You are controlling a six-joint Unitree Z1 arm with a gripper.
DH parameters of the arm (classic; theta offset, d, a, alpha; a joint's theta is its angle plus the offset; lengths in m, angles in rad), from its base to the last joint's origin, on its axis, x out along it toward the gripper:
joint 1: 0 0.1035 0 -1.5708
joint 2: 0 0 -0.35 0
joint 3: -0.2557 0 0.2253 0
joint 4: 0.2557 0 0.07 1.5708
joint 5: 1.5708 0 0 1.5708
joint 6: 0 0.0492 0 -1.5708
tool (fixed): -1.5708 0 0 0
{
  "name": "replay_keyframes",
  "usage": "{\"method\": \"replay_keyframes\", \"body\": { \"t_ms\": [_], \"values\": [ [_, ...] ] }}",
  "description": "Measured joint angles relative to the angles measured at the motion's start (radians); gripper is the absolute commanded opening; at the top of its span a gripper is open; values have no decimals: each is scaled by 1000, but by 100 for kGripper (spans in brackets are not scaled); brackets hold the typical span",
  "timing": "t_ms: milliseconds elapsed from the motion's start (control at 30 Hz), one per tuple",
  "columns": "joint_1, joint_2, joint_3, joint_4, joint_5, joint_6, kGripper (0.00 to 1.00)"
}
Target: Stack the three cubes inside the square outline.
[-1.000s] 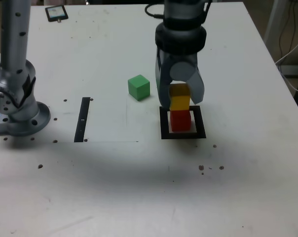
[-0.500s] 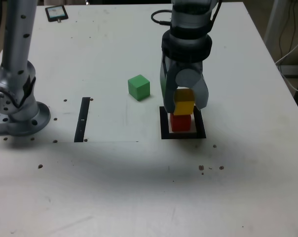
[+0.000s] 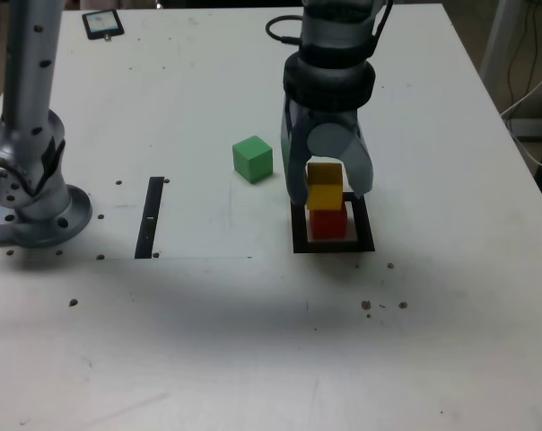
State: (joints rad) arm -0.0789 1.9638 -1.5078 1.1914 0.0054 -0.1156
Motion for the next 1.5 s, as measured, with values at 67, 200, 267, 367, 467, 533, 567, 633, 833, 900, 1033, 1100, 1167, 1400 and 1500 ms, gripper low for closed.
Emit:
{"method": "replay_keyframes", "body": {
  "t_ms": [67, 200, 267, 367, 467, 533, 567, 633, 833, 900, 1033, 1100, 1167, 1400, 1500],
  "values": [
    [0, -5, 4, -3, -1, 1, 99],
    [0, -22, 7, -3, 0, 1, 99],
    [0, -38, 15, 4, 7, 1, 99],
    [14, -80, 43, 25, 35, 1, 99],
    [78, -140, 101, 35, 62, 18, 99],
    [133, -166, 152, 33, 69, 37, 99],
    [164, -178, 182, 22, 70, 52, 99],
    [215, -201, 237, -4, 72, 75, 99],
    [305, -241, 328, -56, 102, 120, 99],
    [318, -240, 350, -82, 103, 121, 99],
    [322, -224, 388, -156, 100, 103, 99],
    [323, -204, 412, -205, 99, 86, 99],
    [325, -181, 416, -215, 99, 82, 97],
    [371, -72, 416, -244, 100, 78, 76],
    [375, -72, 401, -228, 93, 81, 61]
  ]
}}
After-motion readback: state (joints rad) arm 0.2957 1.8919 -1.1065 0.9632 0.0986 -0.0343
